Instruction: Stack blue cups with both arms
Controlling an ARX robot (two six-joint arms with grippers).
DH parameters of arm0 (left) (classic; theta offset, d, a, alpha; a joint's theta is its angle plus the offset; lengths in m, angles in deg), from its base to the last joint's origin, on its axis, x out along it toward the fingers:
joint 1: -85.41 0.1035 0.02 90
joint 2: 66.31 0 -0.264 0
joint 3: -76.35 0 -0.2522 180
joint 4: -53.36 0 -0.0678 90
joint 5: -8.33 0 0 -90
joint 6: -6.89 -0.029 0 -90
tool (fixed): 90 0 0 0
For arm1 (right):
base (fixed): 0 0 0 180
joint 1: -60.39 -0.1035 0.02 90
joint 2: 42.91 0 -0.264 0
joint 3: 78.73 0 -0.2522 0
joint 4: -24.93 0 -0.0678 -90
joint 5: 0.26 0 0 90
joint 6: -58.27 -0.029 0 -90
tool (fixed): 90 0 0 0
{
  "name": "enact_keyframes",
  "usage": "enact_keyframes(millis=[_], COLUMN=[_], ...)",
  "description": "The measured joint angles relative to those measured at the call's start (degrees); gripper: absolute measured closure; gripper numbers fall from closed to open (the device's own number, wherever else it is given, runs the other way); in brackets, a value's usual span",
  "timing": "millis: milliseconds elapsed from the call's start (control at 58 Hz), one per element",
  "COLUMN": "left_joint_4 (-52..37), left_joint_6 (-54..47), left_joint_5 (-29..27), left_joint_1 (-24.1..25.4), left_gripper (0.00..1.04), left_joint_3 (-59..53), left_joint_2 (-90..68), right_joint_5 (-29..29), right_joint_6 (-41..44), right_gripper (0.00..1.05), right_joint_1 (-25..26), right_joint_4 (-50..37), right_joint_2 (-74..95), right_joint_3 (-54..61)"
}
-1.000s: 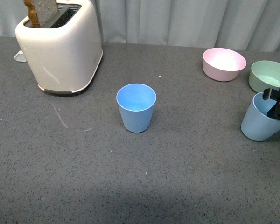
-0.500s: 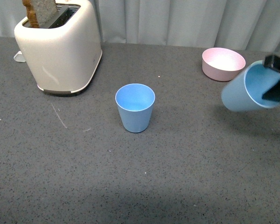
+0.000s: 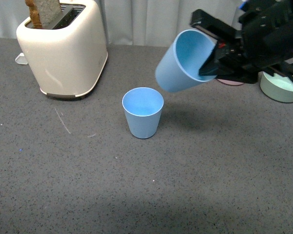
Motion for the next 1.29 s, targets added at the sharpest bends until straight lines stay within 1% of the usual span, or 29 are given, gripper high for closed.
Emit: enact_keyframes(millis=[241, 517, 552, 638, 672, 741, 810, 879, 1103, 1121, 1138, 1155, 1172, 1190, 1207, 1224, 1259, 1276, 1293], left_joint_4=[0.00, 0.00, 0.00, 0.00, 0.00, 0.00, 0.00, 0.00, 0.00, 0.00, 0.00, 0.00, 0.00, 0.00, 0.00, 0.00, 0.00, 0.00, 0.02], left_joint_6=[0.00, 0.00, 0.00, 0.00, 0.00, 0.00, 0.00, 0.00, 0.00, 0.00, 0.00, 0.00, 0.00, 0.00, 0.00, -0.02, -0.02, -0.02, -0.02], left_joint_5=[0.00, 0.00, 0.00, 0.00, 0.00, 0.00, 0.00, 0.00, 0.00, 0.00, 0.02, 0.02, 0.00, 0.00, 0.07, 0.20, 0.07, -0.02, -0.17], left_joint_1=[0.00, 0.00, 0.00, 0.00, 0.00, 0.00, 0.00, 0.00, 0.00, 0.00, 0.00, 0.00, 0.00, 0.00, 0.00, 0.00, 0.00, 0.00, 0.00], left_gripper=[0.07, 0.07, 0.07, 0.07, 0.07, 0.07, 0.07, 0.07, 0.07, 0.07, 0.07, 0.07, 0.07, 0.07, 0.07, 0.07, 0.07, 0.07, 0.07], left_joint_3=[0.00, 0.00, 0.00, 0.00, 0.00, 0.00, 0.00, 0.00, 0.00, 0.00, 0.00, 0.00, 0.00, 0.00, 0.00, 0.00, 0.00, 0.00, 0.00], left_joint_2=[0.00, 0.00, 0.00, 0.00, 0.00, 0.00, 0.00, 0.00, 0.00, 0.00, 0.00, 0.00, 0.00, 0.00, 0.00, 0.00, 0.02, 0.02, 0.02], right_joint_5=[-0.22, -1.33, -1.57, -1.92, -1.92, -1.97, -2.10, -3.39, -4.55, -6.40, -10.32, -12.96, -17.94, -20.39, -25.20, -27.21, -32.94, -34.07, -35.58], right_joint_6=[-1.46, -1.60, -1.51, -1.55, -1.55, -1.62, -2.03, -2.01, -1.97, -1.40, 0.09, 1.79, 3.58, 5.55, 7.61, 9.51, 14.27, 15.26, 16.57], right_gripper=[1.04, 1.04, 1.02, 0.88, 0.85, 0.74, 0.63, 0.51, 0.17, 0.15, 0.17, 0.19, 0.22, 0.24, 0.28, 0.29, 0.37, 0.38, 0.42], right_joint_1=[-3.50, -4.22, -4.22, -4.20, -4.20, -4.04, -3.82, -3.58, -2.73, -2.86, -3.13, -3.19, -3.26, -3.26, -3.28, -3.23, -2.71, -2.56, -2.14], right_joint_4=[0.52, 1.51, 1.62, 1.81, 1.77, 1.31, -0.13, -2.80, -4.74, -6.27, -11.32, -14.73, -21.27, -24.57, -31.02, -34.21, -46.77, -49.64, -54.53], right_joint_2=[2.97, 4.31, 4.33, 4.33, 4.33, 4.31, 4.13, 3.15, -0.79, -0.79, -0.68, -0.63, -0.63, -0.63, -0.63, -0.63, -0.79, -0.87, -1.27], right_joint_3=[-3.52, -4.79, -4.79, -4.79, -4.79, -4.76, -4.57, -3.54, -1.42, -0.94, 0.79, 2.01, 4.48, 5.75, 8.55, 10.08, 16.28, 17.75, 20.48])
